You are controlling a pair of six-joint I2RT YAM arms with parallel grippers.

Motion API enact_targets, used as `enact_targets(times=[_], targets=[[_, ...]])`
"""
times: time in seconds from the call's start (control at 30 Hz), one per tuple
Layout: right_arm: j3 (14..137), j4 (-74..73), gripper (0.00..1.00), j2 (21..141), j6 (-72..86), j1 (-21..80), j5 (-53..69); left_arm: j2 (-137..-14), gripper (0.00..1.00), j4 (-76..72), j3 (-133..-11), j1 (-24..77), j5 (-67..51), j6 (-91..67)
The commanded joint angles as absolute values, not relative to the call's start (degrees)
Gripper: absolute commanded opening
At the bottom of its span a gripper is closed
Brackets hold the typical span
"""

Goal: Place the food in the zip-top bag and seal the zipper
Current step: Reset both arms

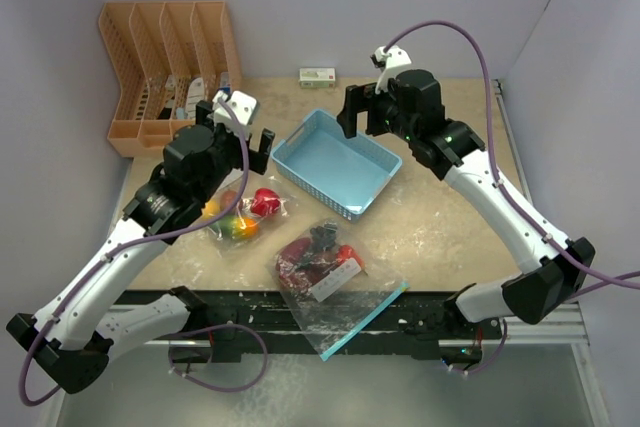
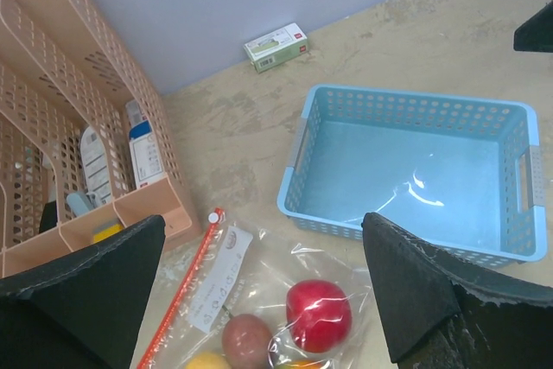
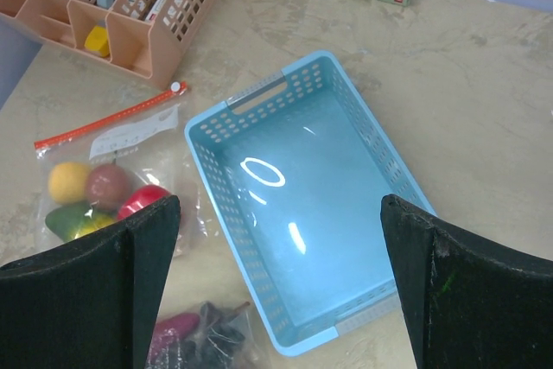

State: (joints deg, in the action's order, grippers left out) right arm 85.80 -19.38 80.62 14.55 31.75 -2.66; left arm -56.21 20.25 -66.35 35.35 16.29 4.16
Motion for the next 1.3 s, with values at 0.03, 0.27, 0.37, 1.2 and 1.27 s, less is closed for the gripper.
enact_targets(times=[0.03, 0.27, 0.37, 1.2, 1.27], targets=[[85.9, -18.7, 1.00, 79.2, 15.7, 31.6, -5.2, -55.0, 0.99, 19.0, -65.7, 35.1, 15.1, 2.4], [86.1, -19.9, 1.00, 79.5, 15.9, 31.6, -5.8, -54.5, 0.99, 19.7, -66.2, 35.1, 14.0, 2.1], [86.3, -20.1, 1.00, 79.4, 15.7, 31.6, -5.8, -54.5, 0.99, 20.1, -66.4, 35.2, 14.0, 1.8], [87.4, -21.4, 1.00, 80.2, 15.3, 31.6, -6.5, -55.9, 0.99, 20.7, -66.9, 35.1, 13.3, 2.7], [87.4, -21.4, 1.00, 80.2, 15.4, 31.6, -6.4, -56.2, 0.99, 21.0, -67.1, 35.1, 13.2, 2.5]])
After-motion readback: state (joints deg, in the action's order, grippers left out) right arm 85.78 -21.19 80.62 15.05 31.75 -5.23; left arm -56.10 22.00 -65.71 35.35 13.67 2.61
